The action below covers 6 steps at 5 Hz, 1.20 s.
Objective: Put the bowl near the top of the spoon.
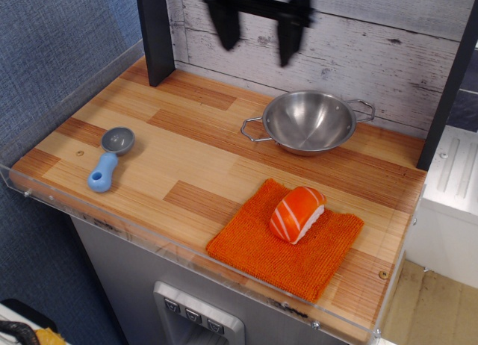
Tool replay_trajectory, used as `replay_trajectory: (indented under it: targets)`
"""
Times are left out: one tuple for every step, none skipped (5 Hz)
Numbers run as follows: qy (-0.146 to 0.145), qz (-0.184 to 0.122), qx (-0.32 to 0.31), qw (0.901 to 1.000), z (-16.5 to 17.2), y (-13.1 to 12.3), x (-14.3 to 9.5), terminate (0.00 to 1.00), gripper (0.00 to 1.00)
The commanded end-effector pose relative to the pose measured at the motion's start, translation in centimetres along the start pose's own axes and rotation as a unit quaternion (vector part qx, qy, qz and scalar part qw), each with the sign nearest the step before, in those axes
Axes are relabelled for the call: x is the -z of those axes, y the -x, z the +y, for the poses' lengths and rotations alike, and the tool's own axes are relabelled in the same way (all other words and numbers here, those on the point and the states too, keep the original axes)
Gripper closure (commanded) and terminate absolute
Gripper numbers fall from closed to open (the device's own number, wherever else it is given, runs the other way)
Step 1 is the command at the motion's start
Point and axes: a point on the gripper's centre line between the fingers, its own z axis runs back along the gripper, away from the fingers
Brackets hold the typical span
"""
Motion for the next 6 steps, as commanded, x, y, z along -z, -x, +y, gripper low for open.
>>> replay_trajectory:
  targets:
    - [0.019,-0.011,0.043,0.9988,-3.6,0.1,1.4,0.00,0.00]
    - [0.018,-0.005,0.042,0.9989,-3.6,0.5,2.6,0.00,0.00]
    - [0.016,0.000,0.030,0.9994,-3.4,0.5,4.3,0.00,0.00]
    - [0.012,0.005,0.029,0.9995,-4.0,-0.1,6.0,0.00,0.00]
    - [0.010,0.007,0.033,0.9994,-4.7,-0.8,7.5,0.00,0.00]
    - [0.008,0.008,0.039,0.9992,-5.7,-1.3,9.0,0.00,0.00]
